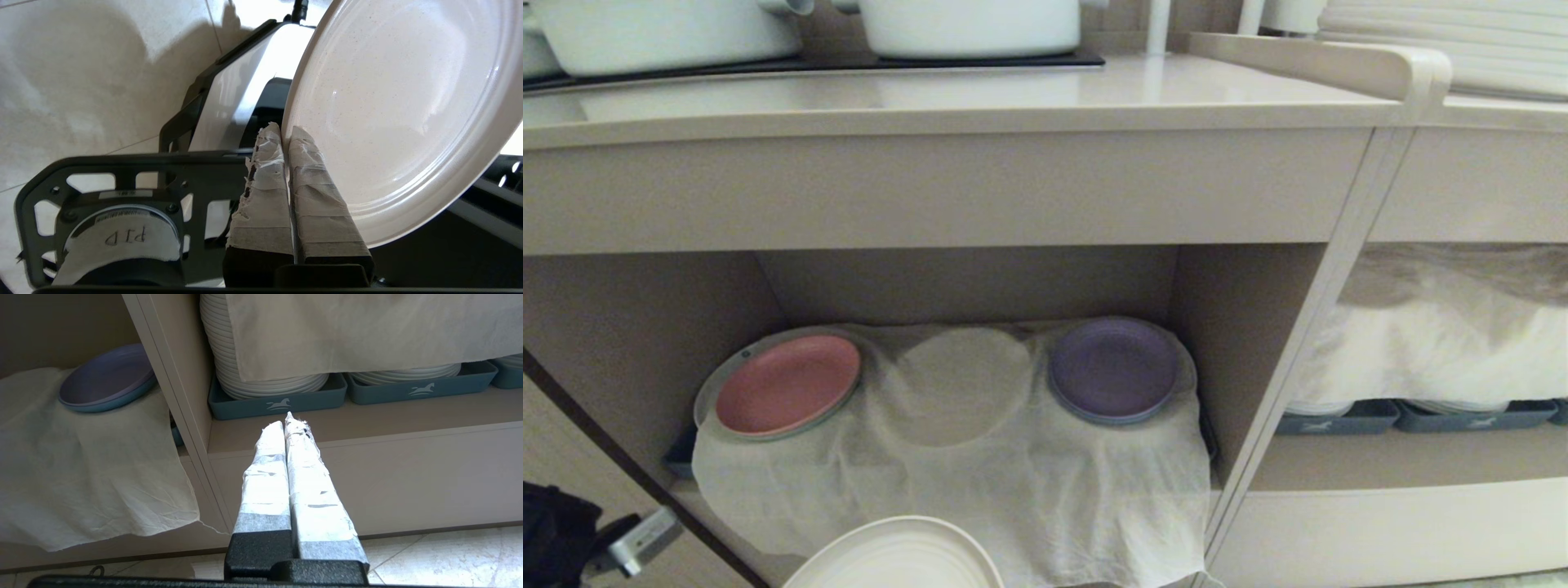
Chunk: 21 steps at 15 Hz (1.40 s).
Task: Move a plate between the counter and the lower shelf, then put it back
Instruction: Put the plate in the cupboard
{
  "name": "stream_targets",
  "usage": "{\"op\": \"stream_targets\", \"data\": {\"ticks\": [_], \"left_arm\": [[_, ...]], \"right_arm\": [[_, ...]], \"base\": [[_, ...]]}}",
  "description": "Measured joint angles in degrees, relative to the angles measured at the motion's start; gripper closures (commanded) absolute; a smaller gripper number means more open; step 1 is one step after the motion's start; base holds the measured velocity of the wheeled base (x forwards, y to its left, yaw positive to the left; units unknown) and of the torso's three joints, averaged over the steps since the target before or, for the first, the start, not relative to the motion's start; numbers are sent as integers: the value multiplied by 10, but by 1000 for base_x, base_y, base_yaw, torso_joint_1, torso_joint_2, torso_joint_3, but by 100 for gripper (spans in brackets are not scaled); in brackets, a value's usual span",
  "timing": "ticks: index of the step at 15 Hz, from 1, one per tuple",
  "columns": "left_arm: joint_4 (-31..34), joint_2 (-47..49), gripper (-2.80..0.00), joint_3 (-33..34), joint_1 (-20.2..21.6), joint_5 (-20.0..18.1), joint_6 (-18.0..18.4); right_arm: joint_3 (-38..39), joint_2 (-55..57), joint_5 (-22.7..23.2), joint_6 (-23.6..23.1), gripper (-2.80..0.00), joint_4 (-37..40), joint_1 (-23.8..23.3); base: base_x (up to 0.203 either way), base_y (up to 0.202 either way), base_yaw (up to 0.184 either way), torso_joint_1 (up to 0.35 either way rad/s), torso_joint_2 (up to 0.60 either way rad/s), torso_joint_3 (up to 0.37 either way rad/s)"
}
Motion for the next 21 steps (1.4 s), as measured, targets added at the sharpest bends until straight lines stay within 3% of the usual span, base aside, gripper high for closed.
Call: {"op": "stream_targets", "data": {"ticks": [3,10,15,21], "left_arm": [[-12,26,0,-3,0,1,-14],[-80,100,0,-24,0,16,-103],[-177,151,0,-28,0,43,-179],[-210,204,0,-46,8,53,-263]], "right_arm": [[0,0,0,0,0,0,0],[0,0,0,0,0,0,0],[0,0,0,0,0,0,0],[0,0,0,0,0,0,0]], "base": [[0,0,0,0,0,0],[0,0,0,0,0,0],[0,0,0,0,0,0],[0,0,0,0,0,0]]}}
